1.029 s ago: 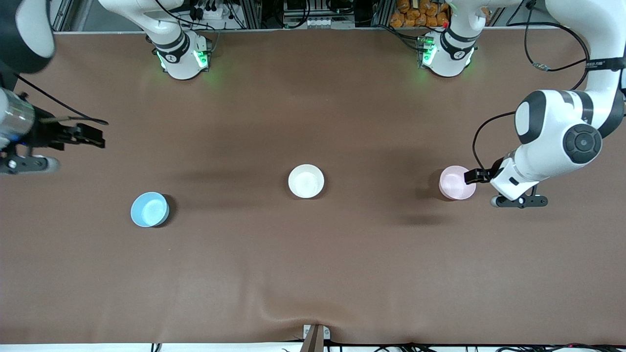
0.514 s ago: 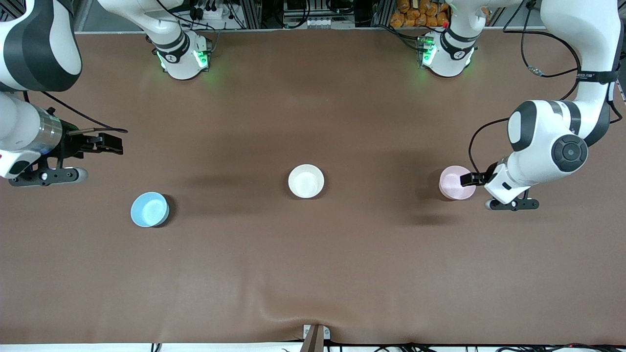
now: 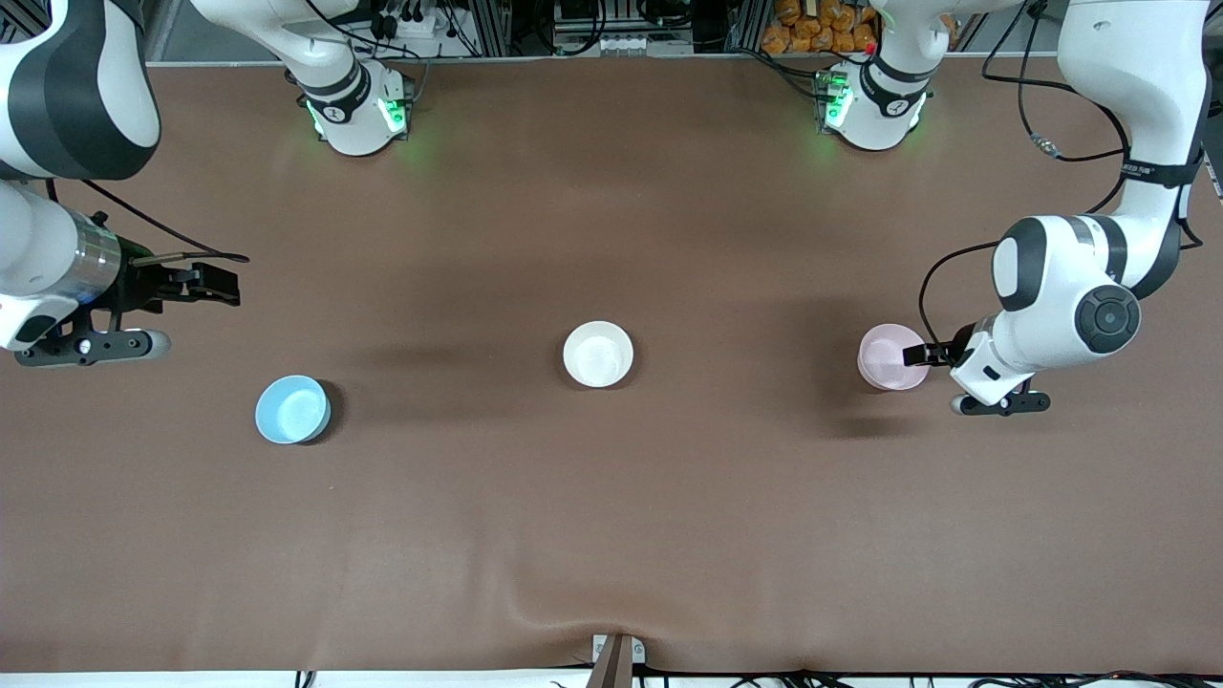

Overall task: Stack pink and blue bowls on white bowl
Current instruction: 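Reach the left gripper to the pink bowl while the right gripper reaches blue, then grasp the pink bowl rim with the left gripper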

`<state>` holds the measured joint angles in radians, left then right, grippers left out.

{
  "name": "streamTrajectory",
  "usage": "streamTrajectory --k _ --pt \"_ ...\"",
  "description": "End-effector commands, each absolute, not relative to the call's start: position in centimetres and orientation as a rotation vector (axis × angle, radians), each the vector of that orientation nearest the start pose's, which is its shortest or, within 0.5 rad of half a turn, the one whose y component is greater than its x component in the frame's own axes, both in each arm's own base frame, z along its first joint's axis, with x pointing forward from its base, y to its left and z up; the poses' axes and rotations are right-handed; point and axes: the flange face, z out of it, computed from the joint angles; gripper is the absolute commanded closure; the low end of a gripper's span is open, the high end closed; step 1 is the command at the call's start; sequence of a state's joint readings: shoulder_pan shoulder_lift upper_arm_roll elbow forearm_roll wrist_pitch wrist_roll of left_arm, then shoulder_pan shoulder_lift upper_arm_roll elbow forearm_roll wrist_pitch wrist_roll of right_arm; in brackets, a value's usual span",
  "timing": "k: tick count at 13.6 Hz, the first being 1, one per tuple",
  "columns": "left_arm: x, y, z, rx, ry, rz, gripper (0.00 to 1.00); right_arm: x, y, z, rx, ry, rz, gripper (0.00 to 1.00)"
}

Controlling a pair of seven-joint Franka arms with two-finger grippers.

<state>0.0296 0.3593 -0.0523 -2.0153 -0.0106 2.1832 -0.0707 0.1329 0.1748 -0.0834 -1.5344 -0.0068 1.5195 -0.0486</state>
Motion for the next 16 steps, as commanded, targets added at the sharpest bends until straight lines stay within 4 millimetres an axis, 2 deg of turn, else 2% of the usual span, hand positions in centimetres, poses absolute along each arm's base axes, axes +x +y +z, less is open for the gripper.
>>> streamTrajectory --k 1,3,7,8,10,12,13,16 --pt "57.2 -0.6 24.4 -3.149 -0.089 0.291 0.0 58.4 3.1 54.0 -3.151 -0.148 0.276 0.0" --pt "56.7 -0.3 23.5 -3.147 -0.098 0.301 0.0 58.0 2.9 54.2 -3.149 -0.134 0.239 0.0" --pt "55.8 -0.3 22.3 -3.144 -0.098 0.325 0.0 55.0 2.7 53.4 -3.148 -0.073 0.106 0.0" --pt "55.7 -0.2 22.2 -3.144 -0.098 0.32 0.04 54.6 2.6 53.1 -3.147 -0.071 0.087 0.0" --pt "55.3 -0.2 21.7 -3.143 -0.097 0.322 0.2 54.8 1.7 52.4 -3.148 -0.047 0.084 0.0" --pt "55.1 -0.2 21.3 -3.142 -0.097 0.329 0.5 55.2 -0.6 51.6 -3.143 0.027 0.106 0.0" --pt "55.0 -0.2 21.2 -3.141 -0.097 0.334 0.6 55.7 -1.7 50.4 -3.128 0.071 0.141 0.0" --pt "55.1 -0.3 21.1 -3.141 -0.094 0.334 0.77 57.5 -2.6 48.6 -3.129 0.098 0.091 0.0"
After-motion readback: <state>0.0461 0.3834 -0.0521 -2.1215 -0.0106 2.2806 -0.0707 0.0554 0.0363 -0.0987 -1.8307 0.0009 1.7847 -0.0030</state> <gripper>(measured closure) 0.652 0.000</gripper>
